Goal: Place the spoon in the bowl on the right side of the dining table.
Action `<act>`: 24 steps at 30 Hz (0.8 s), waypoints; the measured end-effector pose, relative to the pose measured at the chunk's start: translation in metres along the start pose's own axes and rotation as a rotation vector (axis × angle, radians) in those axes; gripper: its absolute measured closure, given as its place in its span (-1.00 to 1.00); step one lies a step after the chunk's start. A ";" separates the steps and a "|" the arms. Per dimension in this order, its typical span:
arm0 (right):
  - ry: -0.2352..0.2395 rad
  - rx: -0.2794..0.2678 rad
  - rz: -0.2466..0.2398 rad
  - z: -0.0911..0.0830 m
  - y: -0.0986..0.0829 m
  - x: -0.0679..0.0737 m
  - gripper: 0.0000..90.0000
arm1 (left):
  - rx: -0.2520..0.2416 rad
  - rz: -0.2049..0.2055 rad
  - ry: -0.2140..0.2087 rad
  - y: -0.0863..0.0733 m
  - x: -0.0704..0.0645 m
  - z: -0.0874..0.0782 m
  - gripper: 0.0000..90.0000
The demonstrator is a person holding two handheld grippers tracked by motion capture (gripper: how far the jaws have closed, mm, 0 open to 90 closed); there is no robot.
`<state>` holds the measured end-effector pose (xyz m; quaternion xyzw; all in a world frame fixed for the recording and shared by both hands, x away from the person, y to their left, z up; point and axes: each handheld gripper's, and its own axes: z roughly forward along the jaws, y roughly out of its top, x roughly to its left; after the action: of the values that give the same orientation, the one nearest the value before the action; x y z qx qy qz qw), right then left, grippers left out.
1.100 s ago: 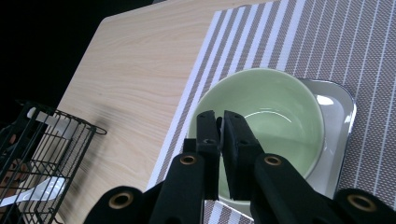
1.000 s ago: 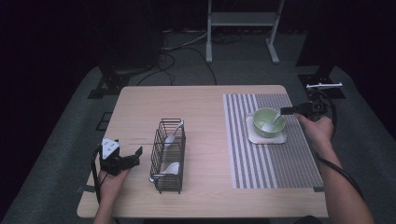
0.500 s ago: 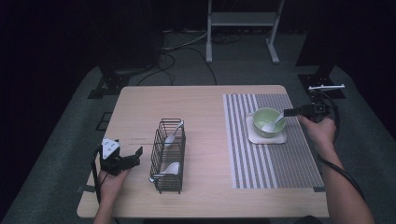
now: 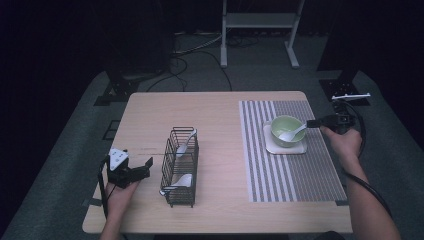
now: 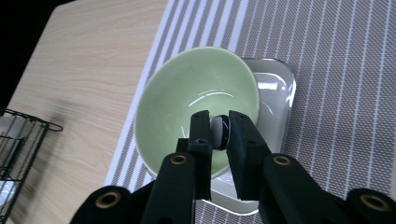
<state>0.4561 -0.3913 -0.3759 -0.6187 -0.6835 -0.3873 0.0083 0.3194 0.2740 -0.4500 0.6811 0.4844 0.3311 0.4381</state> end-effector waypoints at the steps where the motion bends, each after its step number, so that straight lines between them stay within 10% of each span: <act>1: -0.003 0.000 0.001 0.000 -0.001 -0.001 0.75 | 0.000 0.000 0.000 0.000 0.000 0.000 -0.97; 24: -0.007 0.009 0.038 0.006 -0.006 -0.015 0.60 | 0.002 -0.005 0.001 0.000 0.000 0.000 -0.97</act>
<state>0.4572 -0.4002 -0.3905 -0.6330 -0.6732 -0.3819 0.0159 0.3199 0.2743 -0.4503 0.6801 0.4864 0.3300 0.4381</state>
